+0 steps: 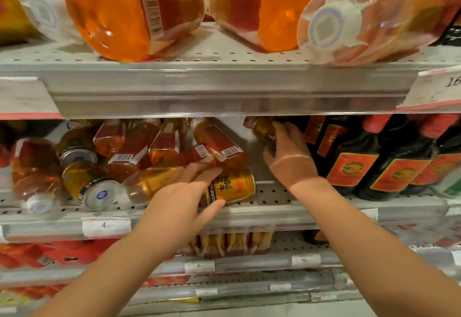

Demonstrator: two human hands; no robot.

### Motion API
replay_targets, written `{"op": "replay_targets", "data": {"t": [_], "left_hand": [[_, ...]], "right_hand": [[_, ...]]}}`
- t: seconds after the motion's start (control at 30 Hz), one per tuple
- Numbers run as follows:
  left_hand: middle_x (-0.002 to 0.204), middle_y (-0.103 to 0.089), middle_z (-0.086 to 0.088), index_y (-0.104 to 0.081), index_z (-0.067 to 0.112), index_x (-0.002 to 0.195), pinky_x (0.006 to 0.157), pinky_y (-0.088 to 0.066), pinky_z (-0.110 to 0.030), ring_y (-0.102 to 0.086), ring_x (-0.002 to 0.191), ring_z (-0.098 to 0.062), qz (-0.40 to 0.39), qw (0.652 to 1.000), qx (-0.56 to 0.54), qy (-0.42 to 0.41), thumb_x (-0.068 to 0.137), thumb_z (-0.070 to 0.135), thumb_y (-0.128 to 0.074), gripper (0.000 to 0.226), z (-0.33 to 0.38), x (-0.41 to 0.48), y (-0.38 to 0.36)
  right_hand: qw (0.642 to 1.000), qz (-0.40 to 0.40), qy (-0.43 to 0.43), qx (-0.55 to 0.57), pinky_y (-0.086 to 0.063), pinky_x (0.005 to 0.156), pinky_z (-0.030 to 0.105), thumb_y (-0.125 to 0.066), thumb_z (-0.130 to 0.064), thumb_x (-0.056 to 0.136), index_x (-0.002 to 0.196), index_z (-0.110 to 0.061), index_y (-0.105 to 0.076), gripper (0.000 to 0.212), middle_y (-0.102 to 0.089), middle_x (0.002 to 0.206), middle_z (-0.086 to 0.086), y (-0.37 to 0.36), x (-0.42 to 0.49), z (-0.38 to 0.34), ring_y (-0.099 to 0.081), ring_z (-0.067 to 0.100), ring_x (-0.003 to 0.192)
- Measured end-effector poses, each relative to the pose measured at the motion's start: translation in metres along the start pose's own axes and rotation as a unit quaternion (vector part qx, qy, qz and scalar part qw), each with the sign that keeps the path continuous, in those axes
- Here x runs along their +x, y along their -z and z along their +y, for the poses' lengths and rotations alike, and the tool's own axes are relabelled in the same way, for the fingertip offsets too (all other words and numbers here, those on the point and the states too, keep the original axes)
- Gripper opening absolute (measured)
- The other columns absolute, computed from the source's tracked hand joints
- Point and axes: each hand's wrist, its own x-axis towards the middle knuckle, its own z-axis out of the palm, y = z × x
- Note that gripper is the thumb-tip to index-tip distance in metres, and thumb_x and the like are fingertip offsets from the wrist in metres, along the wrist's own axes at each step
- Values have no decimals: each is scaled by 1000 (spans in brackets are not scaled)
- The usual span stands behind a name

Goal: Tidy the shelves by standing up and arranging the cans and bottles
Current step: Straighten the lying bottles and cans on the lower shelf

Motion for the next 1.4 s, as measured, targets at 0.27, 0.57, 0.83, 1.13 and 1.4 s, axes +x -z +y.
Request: {"op": "replay_targets", "data": {"t": [0.27, 0.57, 0.83, 1.13, 1.4], "left_hand": [[82, -39, 20, -32, 44, 151, 64, -38, -19, -48, 74, -5, 12, 1000, -6, -7, 95, 61, -52, 61, -2, -6, -5], [150, -34, 7, -26, 31, 154, 105, -49, -38, -37, 137, -21, 15, 999, 45, 24, 89, 70, -52, 80, 7, 9, -10], [152, -43, 3, -30, 31, 153, 103, -49, -40, -46, 134, -23, 17, 999, 31, 33, 90, 59, -61, 75, 14, 7, -8], [122, -46, 23, -42, 37, 139, 86, -42, -8, -49, 111, 6, 156, 978, -113, 76, 85, 58, -69, 64, -1, -57, 24], [119, -49, 30, -47, 39, 137, 81, -40, -6, -52, 109, 13, 212, 953, -141, 165, 81, 55, -76, 65, -82, -122, 68]], "right_hand": [[993, 6, -85, -77, -37, 100, 44, -68, -49, 86, 144, -9, -39, 77, -41, 135, 22, -18, 14, 2, -40, 40, 125], [987, -9, -71, 144, -42, 103, 40, -70, -37, 91, 153, -27, -32, 74, -42, 149, 12, -27, -12, 3, -48, 34, 130], [968, 29, -77, 238, -47, 91, 29, -73, -44, 86, 150, -39, -33, 76, -50, 140, 4, 11, -38, -11, -59, 21, 118], [932, -13, -18, 360, -55, 85, 22, -74, -50, 83, 144, -48, -37, 72, -54, 123, -18, 29, -113, -63, -62, -5, 103], [915, -73, 76, 390, -40, 72, -3, -72, -52, 85, 136, -62, -33, 65, -41, 115, -44, 4, -137, -155, -51, -20, 105]]}}
